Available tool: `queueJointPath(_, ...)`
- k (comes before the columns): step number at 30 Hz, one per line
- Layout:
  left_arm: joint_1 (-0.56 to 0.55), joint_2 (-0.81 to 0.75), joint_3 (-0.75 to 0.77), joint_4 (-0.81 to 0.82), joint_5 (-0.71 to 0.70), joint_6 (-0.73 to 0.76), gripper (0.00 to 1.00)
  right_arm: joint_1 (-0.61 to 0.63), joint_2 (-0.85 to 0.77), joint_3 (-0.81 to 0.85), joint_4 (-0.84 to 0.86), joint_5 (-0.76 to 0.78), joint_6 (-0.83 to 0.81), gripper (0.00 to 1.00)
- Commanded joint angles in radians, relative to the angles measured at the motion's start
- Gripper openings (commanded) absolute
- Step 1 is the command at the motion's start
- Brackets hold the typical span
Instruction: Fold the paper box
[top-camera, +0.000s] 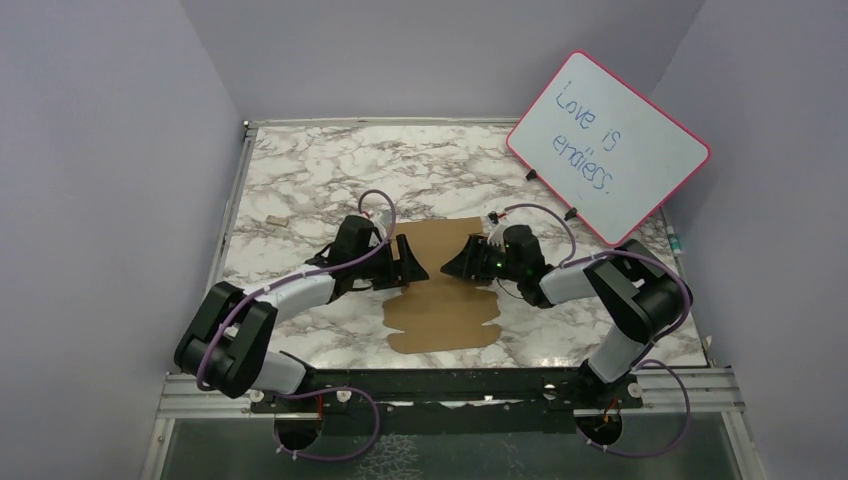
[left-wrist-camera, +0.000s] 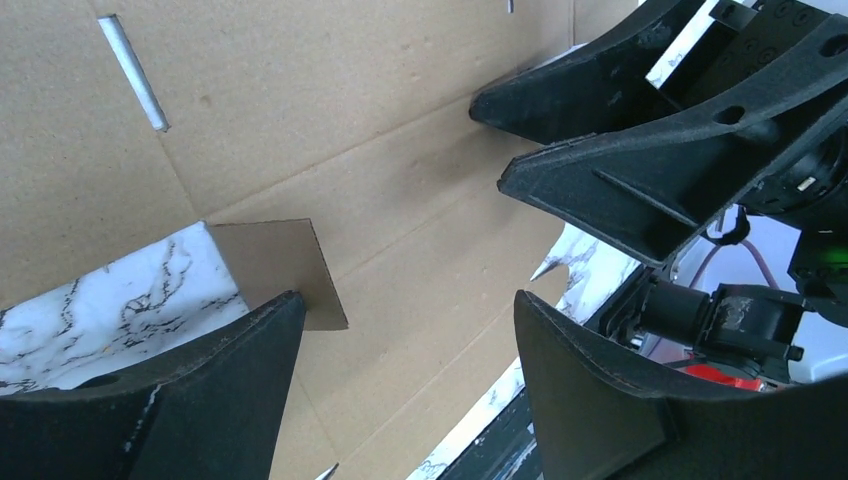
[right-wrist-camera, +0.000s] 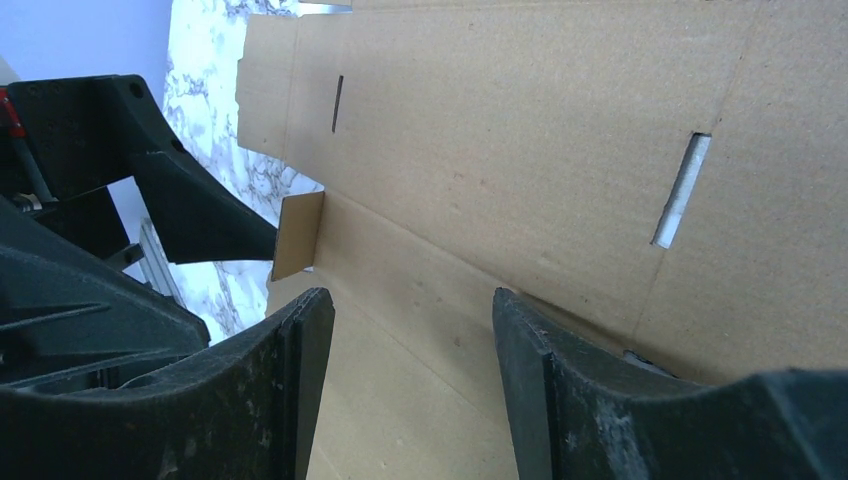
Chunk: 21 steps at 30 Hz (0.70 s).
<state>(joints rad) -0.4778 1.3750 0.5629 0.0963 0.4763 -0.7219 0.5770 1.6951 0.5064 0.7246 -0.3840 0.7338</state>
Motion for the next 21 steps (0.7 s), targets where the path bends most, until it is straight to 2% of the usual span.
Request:
queueJointPath(1,-0.011,0.013,0.051,-0.018,-0.054,0.029,0.78,0.011,0.02,-0.008,-0.033,-0.003,-0.016,0.66)
queueJointPath(9,0.035,-0.084,0.186,-0.282,-0.22,0.208,0.86,0.011,-0.089,0.066,-0.189,0.014,-0.104,0.69)
queueJointPath(14,0.176,-0.115,0.213,-0.349,-0.196,0.283,0.88,0.012,-0.151,0.107,-0.271,0.064,-0.145,0.72)
queueJointPath(21,0.344,-0.066,0.241,-0.405,-0.172,0.363,0.89,0.012,-0.112,0.11,-0.237,0.044,-0.137,0.72)
